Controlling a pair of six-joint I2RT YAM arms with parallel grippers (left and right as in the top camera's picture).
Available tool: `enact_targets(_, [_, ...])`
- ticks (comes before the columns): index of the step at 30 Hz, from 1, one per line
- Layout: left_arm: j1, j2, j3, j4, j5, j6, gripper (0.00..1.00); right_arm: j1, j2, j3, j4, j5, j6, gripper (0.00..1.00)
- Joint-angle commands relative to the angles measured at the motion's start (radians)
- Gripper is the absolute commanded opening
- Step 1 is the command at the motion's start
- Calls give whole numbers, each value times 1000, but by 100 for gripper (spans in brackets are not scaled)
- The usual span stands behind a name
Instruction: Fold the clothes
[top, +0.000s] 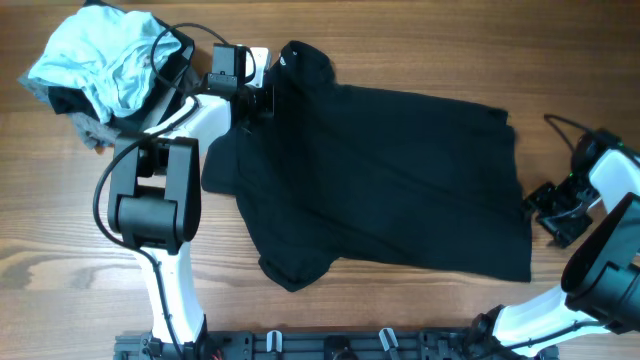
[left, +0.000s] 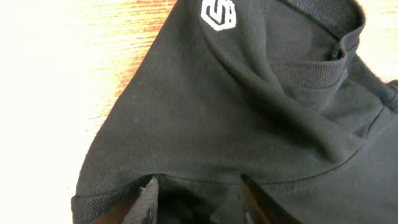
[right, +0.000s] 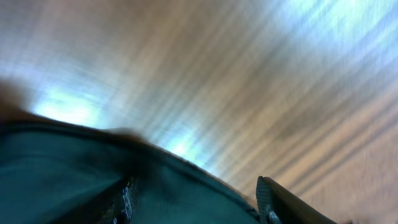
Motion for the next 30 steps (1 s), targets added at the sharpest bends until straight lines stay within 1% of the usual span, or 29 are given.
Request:
enact_targets(1, [14, -19, 7, -62, 51, -22, 46, -1, -72, 93, 82, -277, -247, 65])
enact_targets(2, [14, -40, 7, -74, 82, -22, 46, -2, -85, 101, 141, -430, -325, 65])
enact_targets(3, [14, -61, 7, -89, 109, -21, 47, -1, -89, 101, 193, -524, -344, 65])
enact_targets(4, [14, -89, 7, -113, 135, -21, 49, 0, -87, 101, 249, -572, -335, 65])
enact_targets(5, [14, -112, 7, -145, 148, -21, 52, 4, -84, 100, 286, -579, -327, 65])
enact_targets(7, [14, -154, 7, -227, 147, -21, 60, 20, -80, 97, 374, -578, -312, 65])
enact_targets(8, [14, -163, 7, -257, 147, -21, 63, 29, -78, 97, 411, -574, -312, 65])
enact_targets(10, [14, -177, 7, -364, 147, -21, 67, 51, -61, 97, 499, -562, -300, 64])
enact_targets(11, [14, -177, 7, -407, 147, -21, 68, 61, -47, 97, 534, -547, -268, 63])
enact_targets(12, [14, -174, 7, -462, 146, -16, 70, 69, -27, 97, 560, -514, -189, 63])
enact_targets(13, [14, -172, 7, -504, 146, -10, 72, 75, -3, 97, 579, -510, -153, 60])
enact_targets(15, [14, -170, 6, -566, 136, -10, 74, 91, 44, 97, 608, -513, -137, 59])
enact_targets(19, [14, -170, 6, -610, 135, -10, 75, 118, 143, 130, 697, -494, -128, 59])
enact_targets(23, [14, -170, 6, -618, 135, -10, 76, 122, 181, 159, 733, -492, -131, 60])
enact_targets(27, [14, -170, 6, -618, 135, -11, 77, 156, 226, 159, 769, -490, -130, 60])
enact_targets(30, [14, -170, 6, -618, 135, -11, 77, 190, 274, 159, 838, -487, -130, 60])
